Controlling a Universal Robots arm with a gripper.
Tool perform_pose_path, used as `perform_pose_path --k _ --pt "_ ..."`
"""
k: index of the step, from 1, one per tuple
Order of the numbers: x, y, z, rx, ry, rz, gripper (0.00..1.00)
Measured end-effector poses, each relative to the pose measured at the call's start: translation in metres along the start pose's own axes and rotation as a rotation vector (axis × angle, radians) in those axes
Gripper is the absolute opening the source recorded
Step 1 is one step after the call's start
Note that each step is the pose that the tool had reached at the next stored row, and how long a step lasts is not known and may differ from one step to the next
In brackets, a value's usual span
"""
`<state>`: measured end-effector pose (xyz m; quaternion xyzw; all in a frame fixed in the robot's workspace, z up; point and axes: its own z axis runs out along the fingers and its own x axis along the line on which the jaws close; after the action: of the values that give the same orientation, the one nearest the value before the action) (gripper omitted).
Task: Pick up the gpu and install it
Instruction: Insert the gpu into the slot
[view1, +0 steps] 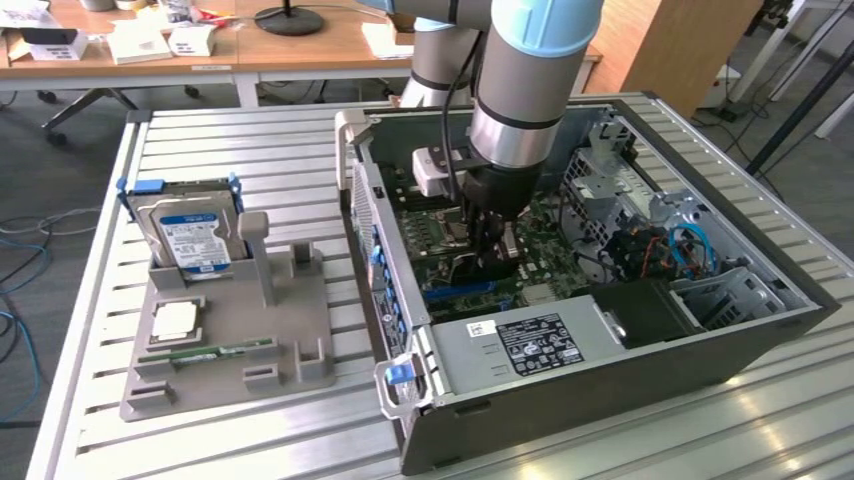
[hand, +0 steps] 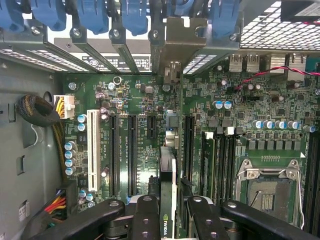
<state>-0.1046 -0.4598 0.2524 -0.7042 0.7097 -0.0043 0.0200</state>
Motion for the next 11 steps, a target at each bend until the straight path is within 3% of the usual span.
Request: perform_pose_path --k 11 --pt "0.0001 0.0001 0.0012 0.0000 -0.0001 0.000 0.26"
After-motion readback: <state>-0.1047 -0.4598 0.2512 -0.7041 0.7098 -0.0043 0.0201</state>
